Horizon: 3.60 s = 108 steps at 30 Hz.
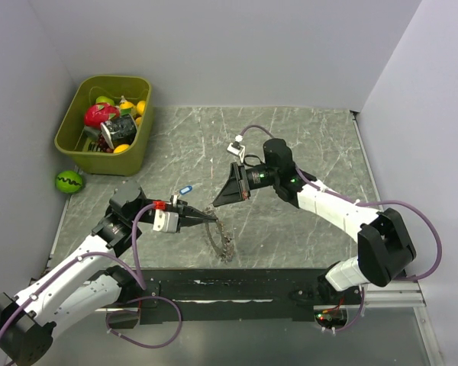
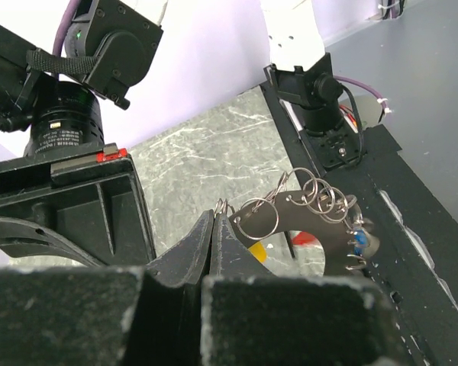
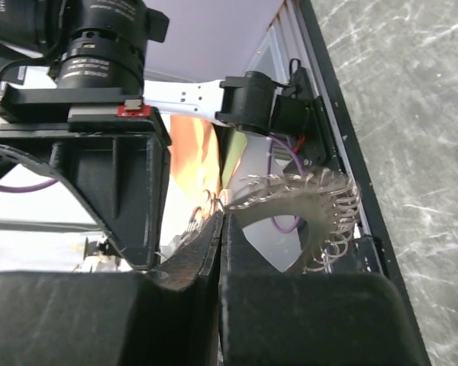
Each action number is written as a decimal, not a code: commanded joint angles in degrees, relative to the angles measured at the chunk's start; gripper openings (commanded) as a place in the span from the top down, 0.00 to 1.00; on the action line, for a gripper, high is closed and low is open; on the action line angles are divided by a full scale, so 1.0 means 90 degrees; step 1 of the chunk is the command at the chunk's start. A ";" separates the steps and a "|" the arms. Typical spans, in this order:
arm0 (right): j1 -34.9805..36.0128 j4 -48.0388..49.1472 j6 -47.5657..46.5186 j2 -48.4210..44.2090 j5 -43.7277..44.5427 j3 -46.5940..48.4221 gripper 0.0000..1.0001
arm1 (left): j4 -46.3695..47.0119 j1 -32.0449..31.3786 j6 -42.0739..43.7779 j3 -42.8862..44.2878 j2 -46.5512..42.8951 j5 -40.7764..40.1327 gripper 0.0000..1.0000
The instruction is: Put the keys on the keyring
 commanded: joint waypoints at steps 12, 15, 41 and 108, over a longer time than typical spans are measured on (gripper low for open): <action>-0.0201 0.1267 0.0116 0.0107 0.0049 -0.0717 1.00 | 0.0281 -0.0017 0.0039 -0.0045 0.0074 -0.0219 0.99; -0.0259 0.1688 0.0195 0.0322 0.0020 -0.0884 1.00 | 0.0477 -0.0017 -0.0001 -0.0329 0.0231 -0.0492 0.99; -0.0718 0.5020 0.1241 0.1056 -0.0156 -0.2085 1.00 | 0.0446 -0.0661 0.0566 -0.1120 0.1355 -0.1723 0.99; -0.0943 0.3085 -0.0674 0.0548 0.0391 -0.2222 1.00 | 0.8472 0.1155 -0.8632 -0.2673 0.3227 -0.1948 0.48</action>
